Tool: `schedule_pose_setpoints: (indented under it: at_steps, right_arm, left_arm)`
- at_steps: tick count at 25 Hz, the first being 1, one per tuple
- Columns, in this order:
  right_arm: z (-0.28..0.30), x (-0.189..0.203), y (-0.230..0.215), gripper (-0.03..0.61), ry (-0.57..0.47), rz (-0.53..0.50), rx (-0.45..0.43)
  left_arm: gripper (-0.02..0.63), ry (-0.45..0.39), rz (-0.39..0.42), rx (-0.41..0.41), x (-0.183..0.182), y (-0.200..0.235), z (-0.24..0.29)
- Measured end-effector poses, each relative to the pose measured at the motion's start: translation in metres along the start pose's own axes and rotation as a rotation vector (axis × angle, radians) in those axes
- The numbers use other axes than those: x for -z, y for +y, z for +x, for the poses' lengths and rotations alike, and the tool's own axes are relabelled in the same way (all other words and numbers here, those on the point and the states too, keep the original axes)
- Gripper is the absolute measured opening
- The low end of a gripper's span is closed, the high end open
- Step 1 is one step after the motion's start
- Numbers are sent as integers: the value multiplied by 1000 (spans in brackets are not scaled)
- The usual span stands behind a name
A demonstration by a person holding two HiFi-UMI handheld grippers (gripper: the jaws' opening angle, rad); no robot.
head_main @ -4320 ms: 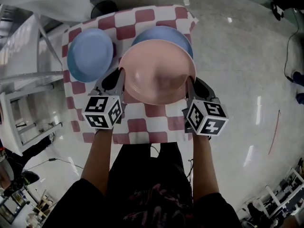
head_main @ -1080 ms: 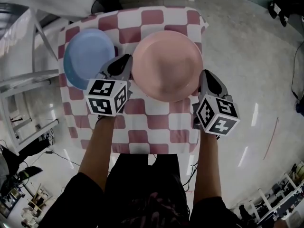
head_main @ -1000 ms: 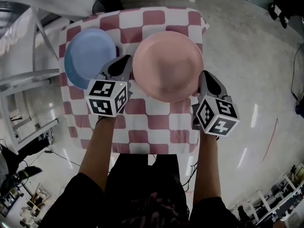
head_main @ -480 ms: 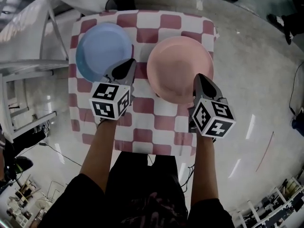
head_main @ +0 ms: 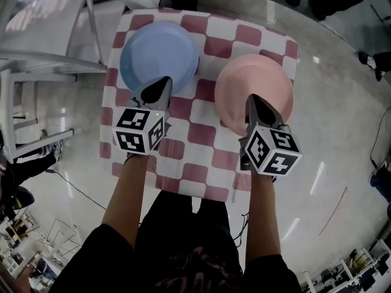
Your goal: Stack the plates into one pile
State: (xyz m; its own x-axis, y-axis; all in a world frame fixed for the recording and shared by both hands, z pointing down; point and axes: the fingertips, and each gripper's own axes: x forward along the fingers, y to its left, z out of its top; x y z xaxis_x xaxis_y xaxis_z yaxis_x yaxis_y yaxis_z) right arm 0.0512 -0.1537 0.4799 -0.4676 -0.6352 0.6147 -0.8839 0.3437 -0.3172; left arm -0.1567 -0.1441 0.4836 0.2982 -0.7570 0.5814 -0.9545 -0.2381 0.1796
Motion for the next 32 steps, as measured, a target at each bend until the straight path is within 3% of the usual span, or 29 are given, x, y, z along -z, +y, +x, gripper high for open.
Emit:
schedule_pose_setpoints:
  at_steps: [13, 25, 32]
  right_arm:
    - [40, 7, 96, 8, 55, -75, -146]
    - [68, 14, 129, 9, 91, -29, -147]
    - [85, 16, 141, 107, 108, 81, -124]
  left_arm:
    - [-5, -24, -72, -135, 24, 77, -64]
    - [-5, -29, -89, -142, 35, 99, -80]
    - [-5, -24, -82, -133, 33, 108, -82]
